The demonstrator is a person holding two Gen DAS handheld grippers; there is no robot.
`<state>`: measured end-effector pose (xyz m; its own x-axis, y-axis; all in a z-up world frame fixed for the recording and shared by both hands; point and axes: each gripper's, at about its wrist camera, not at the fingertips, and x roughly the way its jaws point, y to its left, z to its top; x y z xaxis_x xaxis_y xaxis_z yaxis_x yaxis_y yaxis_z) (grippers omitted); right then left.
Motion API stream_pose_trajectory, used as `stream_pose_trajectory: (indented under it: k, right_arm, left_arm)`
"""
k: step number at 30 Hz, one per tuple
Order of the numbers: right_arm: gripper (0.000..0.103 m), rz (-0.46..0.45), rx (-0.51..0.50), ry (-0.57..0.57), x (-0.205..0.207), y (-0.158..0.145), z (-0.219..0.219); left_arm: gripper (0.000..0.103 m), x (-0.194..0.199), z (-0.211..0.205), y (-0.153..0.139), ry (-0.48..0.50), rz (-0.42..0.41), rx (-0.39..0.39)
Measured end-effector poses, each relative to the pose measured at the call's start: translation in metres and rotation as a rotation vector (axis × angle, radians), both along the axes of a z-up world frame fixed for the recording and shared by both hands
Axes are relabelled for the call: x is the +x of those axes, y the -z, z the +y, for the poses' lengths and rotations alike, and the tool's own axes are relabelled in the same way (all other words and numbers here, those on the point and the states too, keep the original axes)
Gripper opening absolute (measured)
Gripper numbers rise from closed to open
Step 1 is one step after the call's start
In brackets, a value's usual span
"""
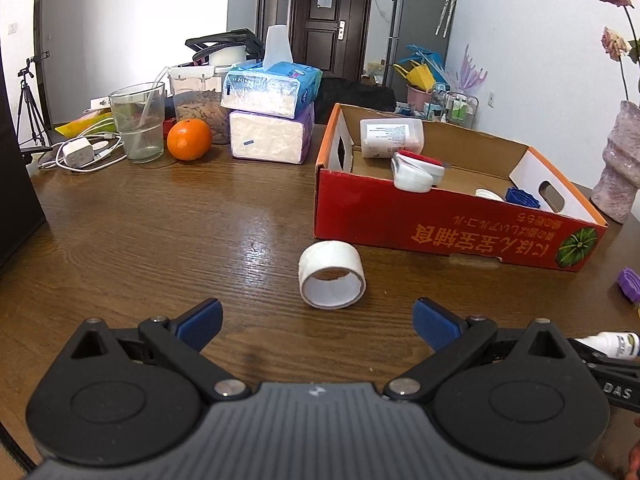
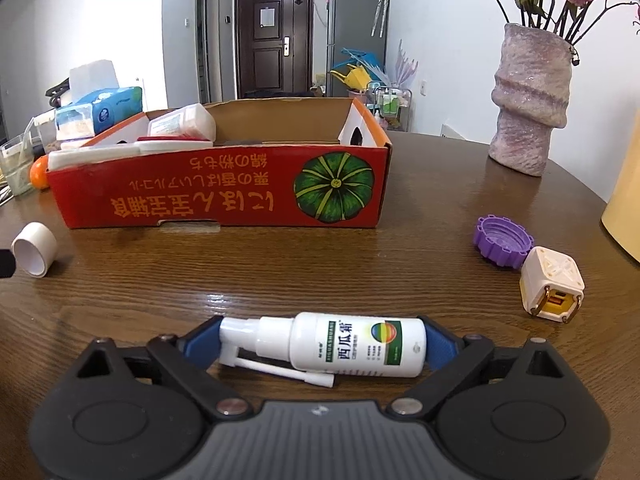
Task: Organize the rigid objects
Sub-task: 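Lower the left tool onto the white tape roll and close it while the right tool holds the bottle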
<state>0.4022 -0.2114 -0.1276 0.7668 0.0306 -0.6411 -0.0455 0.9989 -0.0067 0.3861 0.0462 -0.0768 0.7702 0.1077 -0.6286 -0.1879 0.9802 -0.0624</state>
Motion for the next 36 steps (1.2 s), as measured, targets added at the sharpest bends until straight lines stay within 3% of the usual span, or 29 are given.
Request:
stream_pose_trajectory:
  k: [23, 26, 28, 33, 36]
  right_arm:
    - [0.098, -0.076, 0.04, 0.093, -0.001, -0.006, -0.012]
    - [0.098, -0.079, 0.038, 0.093, -0.001, -0.007, -0.011]
    - [0.098, -0.08, 0.038, 0.093, -0.002, -0.007, -0.011]
    - [0.098, -0.084, 0.044, 0.097, -0.002, -0.007, -0.012]
    - [0.098, -0.085, 0.048, 0.1, -0.003, -0.007, -0.012]
  left_arm:
    - [0.103, 0.046, -0.005, 0.019, -0.096, 0.015, 0.076]
    - [0.093, 0.048, -0.005, 0.019, -0.088, 0.017, 0.062]
    - [0.075, 0.048, -0.004, 0.02, -0.075, 0.025, 0.047]
    - [0.047, 0.05, 0.0, 0.023, -0.062, 0.042, 0.018]
    - [0.046, 0.049, 0.002, 0.023, -0.062, 0.042, 0.008]
